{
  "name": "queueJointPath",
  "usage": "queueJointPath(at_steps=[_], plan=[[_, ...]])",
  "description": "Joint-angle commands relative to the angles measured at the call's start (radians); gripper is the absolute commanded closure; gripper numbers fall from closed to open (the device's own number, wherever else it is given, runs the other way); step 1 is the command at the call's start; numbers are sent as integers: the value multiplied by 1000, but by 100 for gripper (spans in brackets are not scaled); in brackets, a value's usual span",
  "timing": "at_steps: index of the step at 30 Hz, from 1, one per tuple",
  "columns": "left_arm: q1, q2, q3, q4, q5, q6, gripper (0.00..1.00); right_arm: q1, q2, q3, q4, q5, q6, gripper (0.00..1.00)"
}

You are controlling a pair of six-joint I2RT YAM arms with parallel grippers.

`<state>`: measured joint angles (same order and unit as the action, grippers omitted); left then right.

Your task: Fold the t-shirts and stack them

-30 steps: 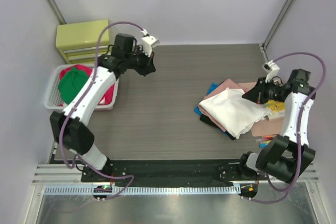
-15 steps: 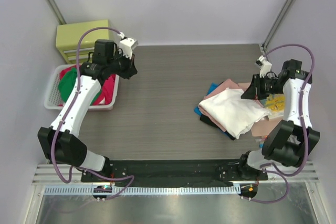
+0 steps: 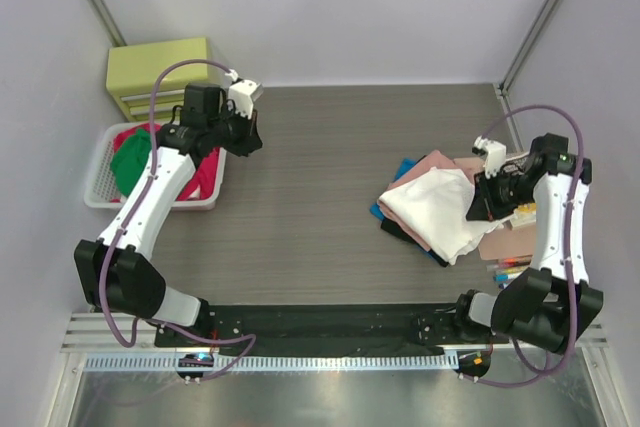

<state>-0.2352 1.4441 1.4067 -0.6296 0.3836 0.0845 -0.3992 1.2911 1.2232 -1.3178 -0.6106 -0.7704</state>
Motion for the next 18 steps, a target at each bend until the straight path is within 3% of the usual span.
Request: queueJointPath(at_steps=[1, 7, 12, 18], plan=[[-1, -16, -12, 48, -6, -17, 100, 11, -30, -118, -32, 149, -49, 99], [-1, -1, -8, 48, -2, -22, 100, 16, 13, -122, 63, 161, 19, 99], [-1, 15, -9, 47, 1, -20, 100, 26, 258, -15, 114, 138, 63, 99], [-3, 9, -23, 48, -14, -2, 100, 39, 442, 41, 201, 144, 121, 99]])
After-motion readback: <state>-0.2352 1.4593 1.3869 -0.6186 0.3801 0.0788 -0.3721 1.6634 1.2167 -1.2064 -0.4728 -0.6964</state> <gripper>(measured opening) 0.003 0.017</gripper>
